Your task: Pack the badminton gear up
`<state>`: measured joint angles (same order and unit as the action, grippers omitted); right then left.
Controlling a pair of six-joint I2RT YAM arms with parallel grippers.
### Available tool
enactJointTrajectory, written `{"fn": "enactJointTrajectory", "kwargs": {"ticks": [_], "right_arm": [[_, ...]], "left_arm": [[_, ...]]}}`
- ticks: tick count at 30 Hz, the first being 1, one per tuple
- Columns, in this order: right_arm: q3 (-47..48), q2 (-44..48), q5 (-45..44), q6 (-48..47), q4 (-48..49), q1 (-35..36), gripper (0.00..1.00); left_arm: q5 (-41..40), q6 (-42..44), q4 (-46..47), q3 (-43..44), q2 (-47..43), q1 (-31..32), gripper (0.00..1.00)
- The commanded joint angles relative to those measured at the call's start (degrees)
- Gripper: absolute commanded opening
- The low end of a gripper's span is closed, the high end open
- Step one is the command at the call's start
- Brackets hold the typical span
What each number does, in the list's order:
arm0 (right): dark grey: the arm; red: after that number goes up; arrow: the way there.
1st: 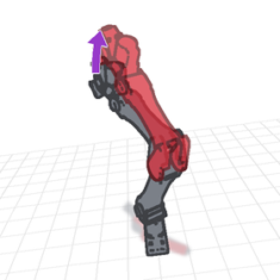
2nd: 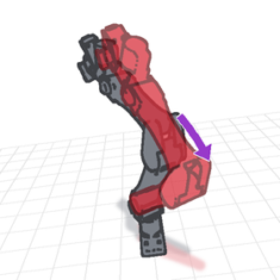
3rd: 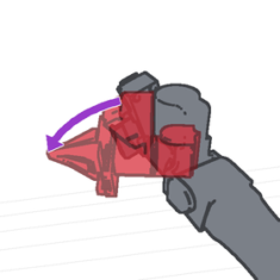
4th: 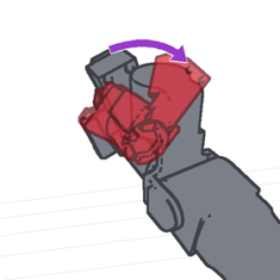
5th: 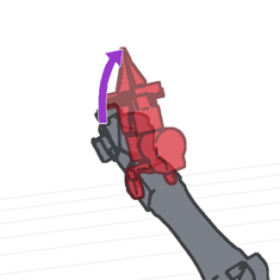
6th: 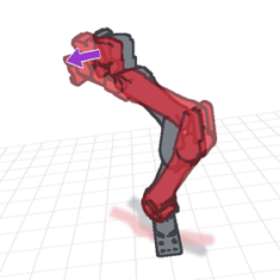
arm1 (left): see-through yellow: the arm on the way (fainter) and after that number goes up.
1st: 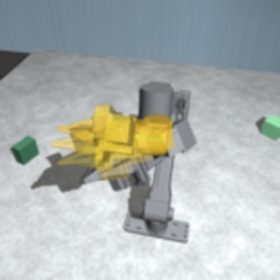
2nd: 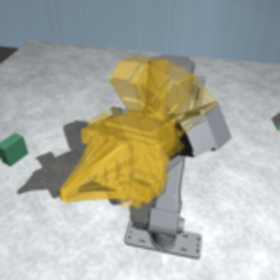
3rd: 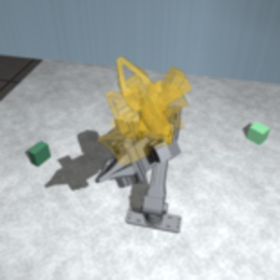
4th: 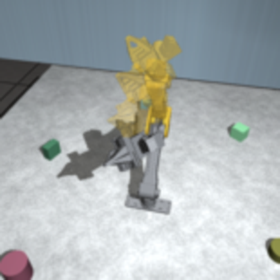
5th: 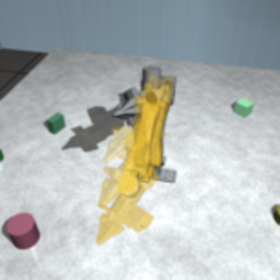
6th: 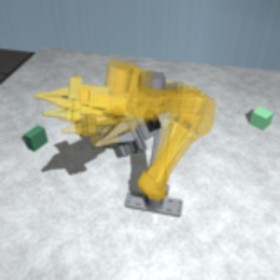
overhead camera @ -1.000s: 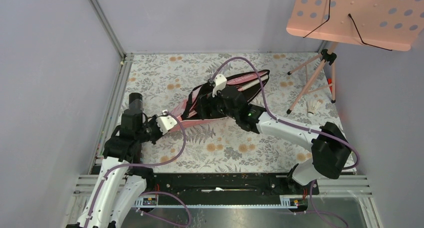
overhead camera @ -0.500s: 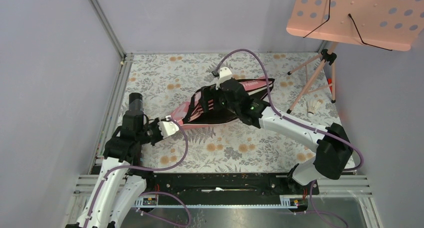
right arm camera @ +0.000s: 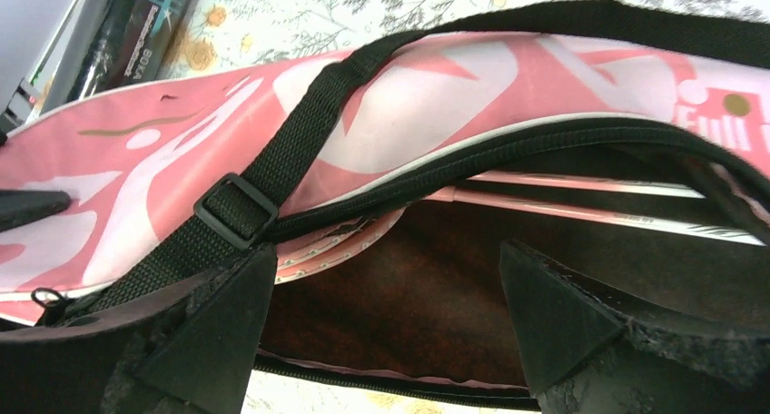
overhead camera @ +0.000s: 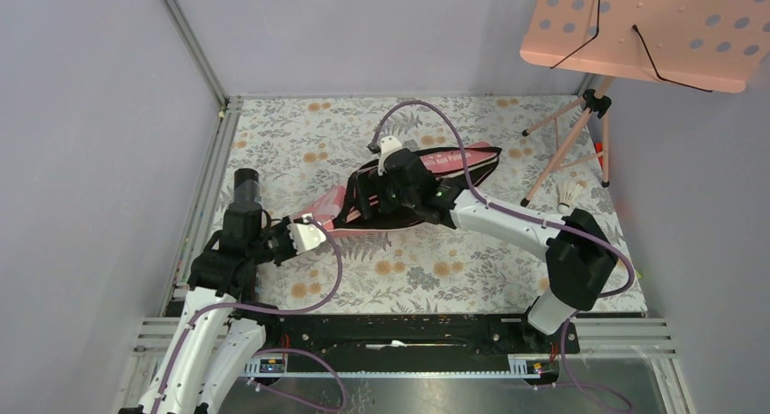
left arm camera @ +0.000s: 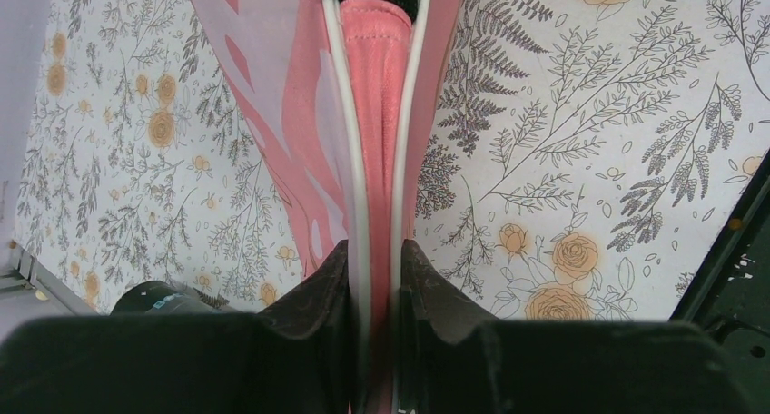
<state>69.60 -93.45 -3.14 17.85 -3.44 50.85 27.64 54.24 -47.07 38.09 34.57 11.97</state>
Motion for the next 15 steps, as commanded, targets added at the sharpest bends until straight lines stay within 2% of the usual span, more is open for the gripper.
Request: {"fn": "enactJointTrajectory", "kwargs": {"ticks": [1,9,15], "right_arm": [[0.7,-0.2,4.8,2.0,2.4,1.6,1.0],[-5.5,-0.6,22.0,13.2,23.3,1.8,1.0],[-8.5,-0.1,23.3,18.2,33.6,2.1,1.0]], "left_arm": [[5.4,-0.2,0.4,0.1,-0.1,0.6,0.0],[5.8,-0.7,1.2,0.1,0.4,0.8,0.0],[5.5,-0.8,1.2,-0.3,0.3,0.8,0.0]]}}
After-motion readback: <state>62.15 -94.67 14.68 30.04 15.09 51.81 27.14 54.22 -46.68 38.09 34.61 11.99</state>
